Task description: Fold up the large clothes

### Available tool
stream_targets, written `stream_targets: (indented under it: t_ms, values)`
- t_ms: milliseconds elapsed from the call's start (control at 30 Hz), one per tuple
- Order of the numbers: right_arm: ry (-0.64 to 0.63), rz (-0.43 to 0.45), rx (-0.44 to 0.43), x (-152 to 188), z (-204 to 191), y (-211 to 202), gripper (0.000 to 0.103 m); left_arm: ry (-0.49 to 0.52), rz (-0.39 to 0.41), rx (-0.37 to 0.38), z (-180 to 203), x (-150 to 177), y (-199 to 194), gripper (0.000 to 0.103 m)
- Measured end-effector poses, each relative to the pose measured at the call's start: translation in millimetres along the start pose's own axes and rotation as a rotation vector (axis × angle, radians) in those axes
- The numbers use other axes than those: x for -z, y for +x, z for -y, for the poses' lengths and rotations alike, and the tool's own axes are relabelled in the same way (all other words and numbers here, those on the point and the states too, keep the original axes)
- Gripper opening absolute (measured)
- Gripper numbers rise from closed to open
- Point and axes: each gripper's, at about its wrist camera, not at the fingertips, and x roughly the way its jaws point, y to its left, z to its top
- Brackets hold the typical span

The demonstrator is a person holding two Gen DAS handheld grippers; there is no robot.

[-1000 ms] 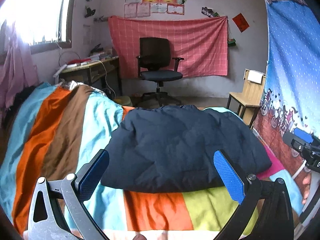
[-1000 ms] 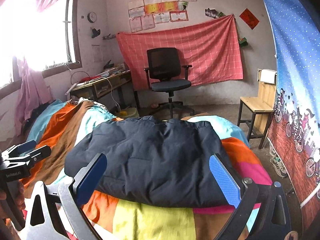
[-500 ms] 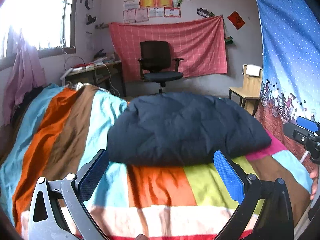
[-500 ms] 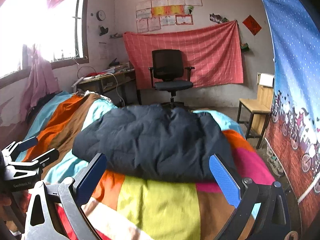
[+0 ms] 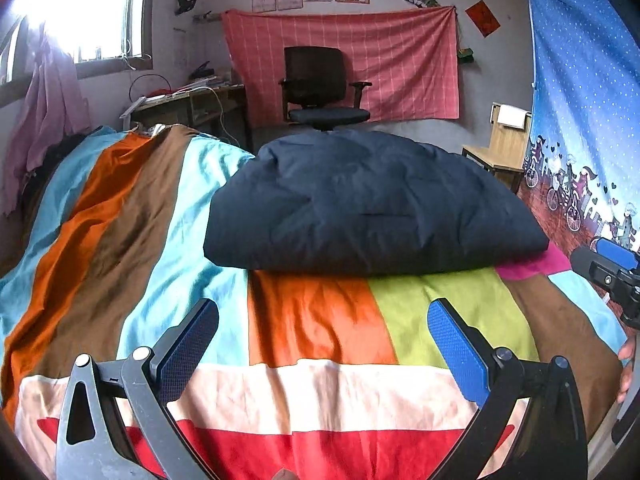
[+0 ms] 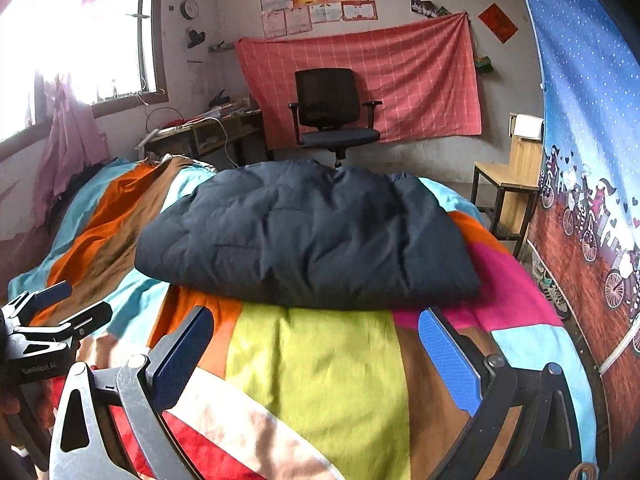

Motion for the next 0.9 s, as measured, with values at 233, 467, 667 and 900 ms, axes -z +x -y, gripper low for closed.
stream_targets:
  t_ms: [233, 467, 667, 900]
  values:
    - [-0.005, 0.003, -0.007, 0.2, -2.1, -0.5, 0.103, 0.011, 0.011, -0.005, -0.1, 1.5, -1.2, 0.102]
    - [-0.004, 0.002, -0.007, 0.3, -1.2, -0.8, 0.103, 0.010, 0.016, -0.006, -1.7, 1.1, -1.8, 0.102]
    - [-0.005, 0.002, -0.008, 0.4, -1.3, -0.9, 0.103, 0.010, 0.016, -0.007, -1.1, 1.0, -2.0, 0.102]
    - [-0.004, 0.008, 0.003, 1.3, -2.8, -1.8, 0.103, 0.019, 0.025, -0.011, -1.7, 0.3, -4.3, 0.102]
